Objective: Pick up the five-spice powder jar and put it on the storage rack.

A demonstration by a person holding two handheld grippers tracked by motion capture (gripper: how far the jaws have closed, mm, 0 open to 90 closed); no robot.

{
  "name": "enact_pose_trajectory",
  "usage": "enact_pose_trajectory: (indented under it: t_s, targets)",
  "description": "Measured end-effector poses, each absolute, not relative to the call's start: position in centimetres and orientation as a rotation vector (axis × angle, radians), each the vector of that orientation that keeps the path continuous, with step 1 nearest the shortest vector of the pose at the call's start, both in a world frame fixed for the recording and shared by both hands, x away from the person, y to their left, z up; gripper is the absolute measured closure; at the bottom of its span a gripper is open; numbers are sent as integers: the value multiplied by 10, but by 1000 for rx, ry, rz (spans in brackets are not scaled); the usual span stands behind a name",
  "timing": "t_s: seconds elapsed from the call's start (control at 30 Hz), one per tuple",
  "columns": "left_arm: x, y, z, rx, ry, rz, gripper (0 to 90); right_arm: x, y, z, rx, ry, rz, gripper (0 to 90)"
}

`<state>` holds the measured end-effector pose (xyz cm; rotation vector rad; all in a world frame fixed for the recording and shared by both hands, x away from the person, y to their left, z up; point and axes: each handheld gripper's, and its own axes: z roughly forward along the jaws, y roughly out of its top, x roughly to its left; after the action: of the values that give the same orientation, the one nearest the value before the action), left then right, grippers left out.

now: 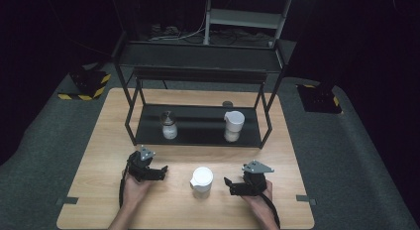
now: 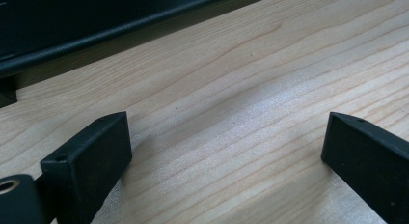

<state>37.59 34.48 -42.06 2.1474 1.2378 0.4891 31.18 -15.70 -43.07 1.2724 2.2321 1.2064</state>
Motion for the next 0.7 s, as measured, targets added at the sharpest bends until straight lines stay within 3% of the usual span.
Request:
enact_pose_trajectory:
  t_s: [0.7]
  targets:
    - [376, 345, -421, 2148, 1238, 489, 36, 302, -152, -430, 1063, 2337, 1361, 63]
